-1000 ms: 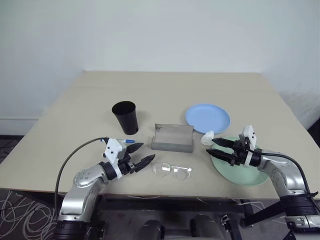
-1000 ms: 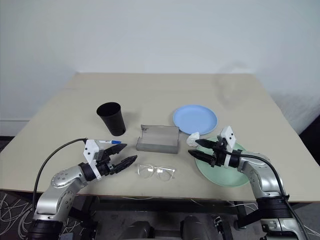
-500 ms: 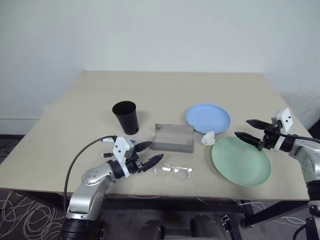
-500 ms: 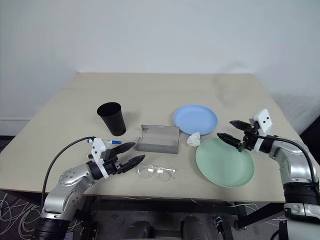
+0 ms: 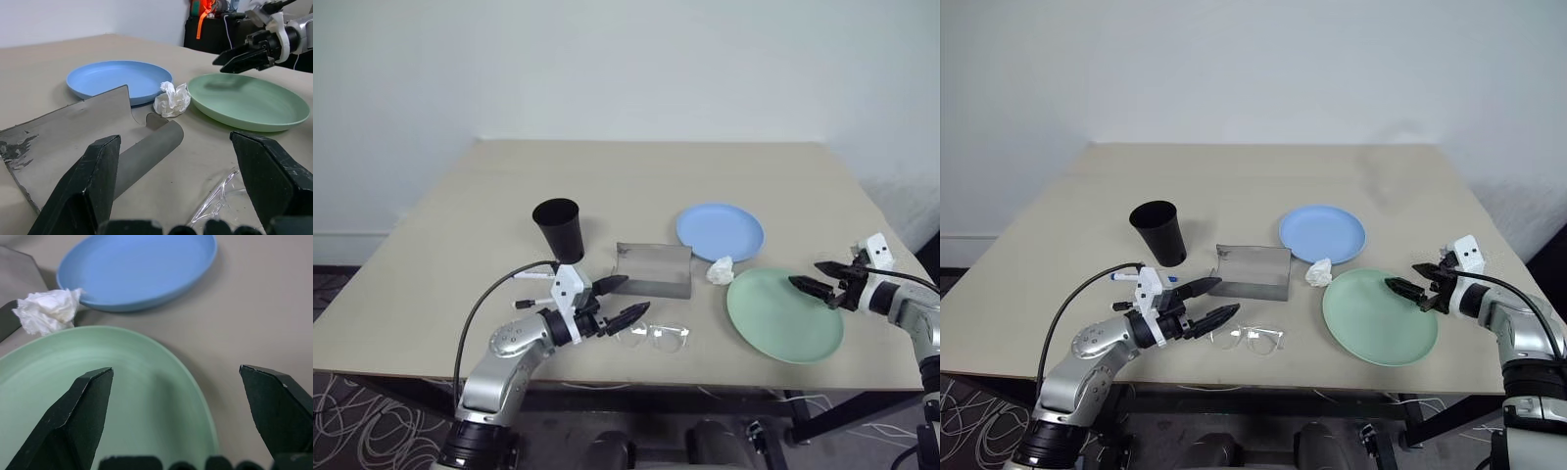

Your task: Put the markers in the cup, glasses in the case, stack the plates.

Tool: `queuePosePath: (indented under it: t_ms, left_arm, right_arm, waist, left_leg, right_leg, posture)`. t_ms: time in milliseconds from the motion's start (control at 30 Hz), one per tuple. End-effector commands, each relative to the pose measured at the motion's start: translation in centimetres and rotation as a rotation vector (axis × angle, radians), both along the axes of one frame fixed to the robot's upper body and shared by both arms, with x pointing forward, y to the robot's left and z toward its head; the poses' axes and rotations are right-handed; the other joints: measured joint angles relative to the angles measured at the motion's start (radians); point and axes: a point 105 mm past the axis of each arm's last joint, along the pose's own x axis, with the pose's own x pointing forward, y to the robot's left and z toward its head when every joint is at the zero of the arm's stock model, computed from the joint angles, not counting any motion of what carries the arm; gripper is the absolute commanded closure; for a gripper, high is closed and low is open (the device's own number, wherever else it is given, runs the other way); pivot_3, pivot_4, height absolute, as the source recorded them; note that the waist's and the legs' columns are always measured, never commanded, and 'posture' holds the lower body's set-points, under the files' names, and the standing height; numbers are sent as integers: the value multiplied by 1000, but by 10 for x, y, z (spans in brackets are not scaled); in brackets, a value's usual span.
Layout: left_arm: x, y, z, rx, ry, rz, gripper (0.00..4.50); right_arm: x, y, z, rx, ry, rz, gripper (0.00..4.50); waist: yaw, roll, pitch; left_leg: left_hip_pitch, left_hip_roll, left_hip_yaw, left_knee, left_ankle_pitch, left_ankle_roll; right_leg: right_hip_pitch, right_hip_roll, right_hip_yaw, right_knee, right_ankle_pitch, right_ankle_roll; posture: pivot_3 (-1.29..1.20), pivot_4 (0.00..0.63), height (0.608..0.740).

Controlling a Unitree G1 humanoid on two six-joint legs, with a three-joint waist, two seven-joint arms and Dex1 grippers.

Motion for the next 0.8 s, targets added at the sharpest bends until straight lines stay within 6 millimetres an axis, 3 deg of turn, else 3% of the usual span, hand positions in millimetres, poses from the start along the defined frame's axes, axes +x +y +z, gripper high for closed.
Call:
queuePosePath:
  t_ms: [33,333,367,467,767,800]
  left_arm:
    - [3,-4,12,-10,-50,-19,705]
    - [5,-7,10,-6,-52,-28,705]
    - [4,-7,10,-6,-52,-29,705]
    - [4,-7,9,-6,-51,-30,705]
    - [3,-6,8,-1,-46,-28,705]
    - [3,-6,7,0,-45,-28,705]
  right_arm:
    - [3,-9,9,2,1,-29,26]
    - [-2,-15,0,1,57,-37,26]
    - [-2,-15,0,3,58,-38,194]
    - [-3,-14,-1,7,64,-38,900]
    - [-2,-11,0,3,65,-26,4104]
    - [-2,-11,0,1,64,-26,4104]
  waist:
    - [0,0,0]
    - [0,0,0]
    - [0,0,0]
    - [0,0,0]
    - [0,0,0]
    - [-1,0,0]
  left_leg:
    - [0,0,0,0,0,0]
    - [0,0,1,1,0,0]
    - [0,0,1,1,0,0]
    - [0,0,0,1,0,0]
    - [0,0,0,1,0,0]
    - [0,0,0,1,0,0]
  right_leg:
    - [0,0,0,0,0,0]
    - [0,0,0,0,0,0]
    - [1,0,0,0,0,0]
    - [1,0,0,0,0,0]
    - [1,0,0,0,0,0]
    - [1,0,0,0,0,0]
  posture:
    - [0,0,737]
    - [0,0,737]
    - [0,0,737]
    - [0,0,737]
    - [0,0,737]
    - [0,0,737]
